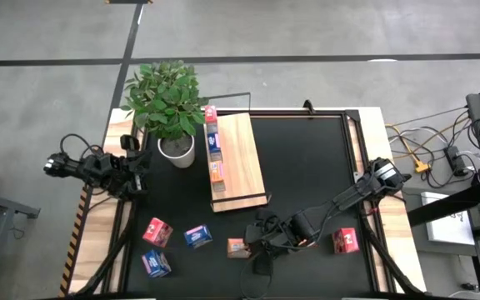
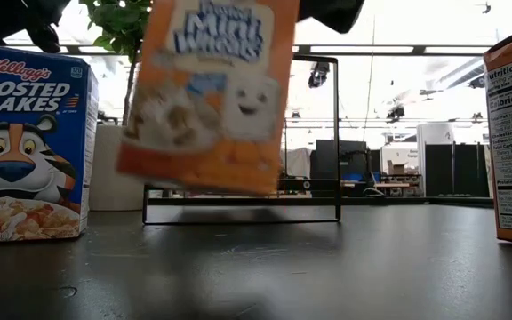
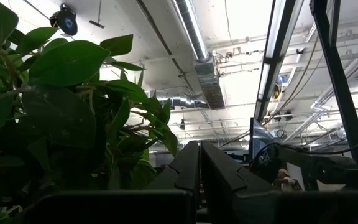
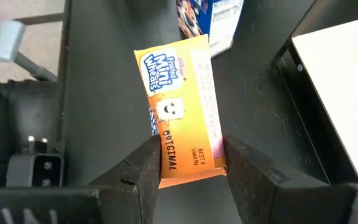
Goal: Stack cereal on shelf
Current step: Put the left orange cereal box on the shelf aligned with the other orange cereal box
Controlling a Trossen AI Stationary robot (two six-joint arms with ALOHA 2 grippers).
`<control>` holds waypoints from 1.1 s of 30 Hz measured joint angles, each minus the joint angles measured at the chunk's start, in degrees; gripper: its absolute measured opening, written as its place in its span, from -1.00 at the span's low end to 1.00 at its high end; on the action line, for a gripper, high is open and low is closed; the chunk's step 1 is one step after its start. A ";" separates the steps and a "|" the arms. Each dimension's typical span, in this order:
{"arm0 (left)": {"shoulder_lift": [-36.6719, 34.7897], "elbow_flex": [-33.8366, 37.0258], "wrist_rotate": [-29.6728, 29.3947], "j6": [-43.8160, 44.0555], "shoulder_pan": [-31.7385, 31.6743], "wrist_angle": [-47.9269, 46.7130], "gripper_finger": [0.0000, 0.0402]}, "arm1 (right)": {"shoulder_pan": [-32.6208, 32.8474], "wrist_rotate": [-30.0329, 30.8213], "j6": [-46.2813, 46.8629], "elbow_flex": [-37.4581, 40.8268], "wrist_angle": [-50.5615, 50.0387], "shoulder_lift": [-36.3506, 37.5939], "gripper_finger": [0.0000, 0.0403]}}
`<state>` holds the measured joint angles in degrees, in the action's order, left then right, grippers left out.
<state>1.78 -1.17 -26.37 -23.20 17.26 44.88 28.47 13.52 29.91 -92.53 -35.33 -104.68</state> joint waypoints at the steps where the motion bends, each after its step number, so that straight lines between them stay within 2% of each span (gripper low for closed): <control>1: 0.00 0.00 0.00 0.00 0.01 0.00 -1.00 | 0.00 -0.14 -0.14 -0.52 -0.04 0.02 -0.24; 6: 0.00 0.00 0.00 0.63 0.02 0.00 -1.00 | 0.00 -1.79 -1.50 -6.57 -1.07 0.34 -0.23; 14: 0.00 0.00 0.00 1.58 0.00 -0.04 -1.00 | -1.71 -0.54 -9.67 -22.77 -7.62 0.48 -0.23; 17: 0.00 0.00 0.00 1.75 0.01 -0.29 -1.00 | -3.04 6.03 -11.12 -28.43 -14.54 0.52 -0.25; 21: 0.00 0.00 0.02 1.75 0.00 -0.39 -1.00 | -6.79 16.65 -8.66 -33.96 -30.06 0.52 -0.27; 23: 0.00 0.00 0.02 1.74 0.01 -0.39 -1.00 | -9.50 19.42 -5.50 -35.67 -37.32 0.52 -0.27; 26: 0.00 0.00 0.01 1.74 0.01 -0.37 -1.00 | -14.34 20.24 0.05 -36.65 -44.18 0.52 -0.26; 29: 0.00 0.00 0.02 1.75 0.02 -0.39 -1.00 | -19.19 19.79 3.75 -35.07 -46.63 0.52 -0.27; 33: 0.00 0.00 0.02 1.73 0.00 -0.39 -1.00 | -24.11 16.83 2.91 -30.38 -44.88 0.52 -0.26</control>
<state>1.78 -1.17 -26.35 -21.47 17.26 44.49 4.36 30.35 32.82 -122.91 -80.22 -104.16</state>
